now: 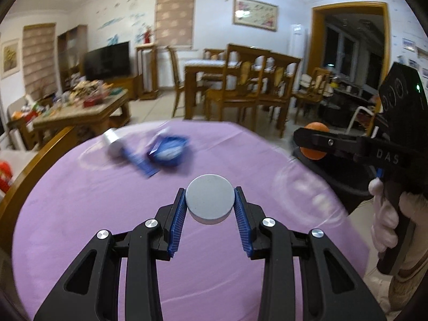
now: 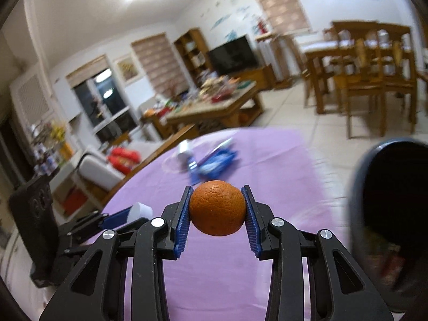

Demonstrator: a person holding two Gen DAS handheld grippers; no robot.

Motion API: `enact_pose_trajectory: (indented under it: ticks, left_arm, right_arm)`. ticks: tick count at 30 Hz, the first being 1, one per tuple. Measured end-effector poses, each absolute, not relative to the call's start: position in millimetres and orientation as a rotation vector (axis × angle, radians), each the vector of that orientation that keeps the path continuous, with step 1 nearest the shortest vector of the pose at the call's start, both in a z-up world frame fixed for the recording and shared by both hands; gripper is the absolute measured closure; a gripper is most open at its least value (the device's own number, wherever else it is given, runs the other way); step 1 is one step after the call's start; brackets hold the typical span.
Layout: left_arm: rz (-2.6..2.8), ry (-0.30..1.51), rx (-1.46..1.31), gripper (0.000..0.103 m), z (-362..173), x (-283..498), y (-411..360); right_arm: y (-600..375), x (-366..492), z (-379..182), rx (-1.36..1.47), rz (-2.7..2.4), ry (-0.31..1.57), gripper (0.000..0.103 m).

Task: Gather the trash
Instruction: 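Carry the white cap and orange over the black bin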

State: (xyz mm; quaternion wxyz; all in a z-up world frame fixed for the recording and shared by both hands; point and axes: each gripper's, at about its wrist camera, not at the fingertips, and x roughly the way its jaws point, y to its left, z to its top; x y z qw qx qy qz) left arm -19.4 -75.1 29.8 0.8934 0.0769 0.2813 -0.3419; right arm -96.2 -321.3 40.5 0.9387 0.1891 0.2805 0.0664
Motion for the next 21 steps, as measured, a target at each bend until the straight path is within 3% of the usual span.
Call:
enact_pose_trajectory:
  ticks: [9,21]
  left_arm:
    - [-0.902,0.538,0.239,0.067,37,-50,-190]
    - [-1.081,0.468,0.34,0.067,40,-76,-307]
  right_arm:
    - [-424,-171,57,0.443,-0.081,0.44,0.066]
    - [-550,-247,39,0.576,-0.315,0.327,0.066]
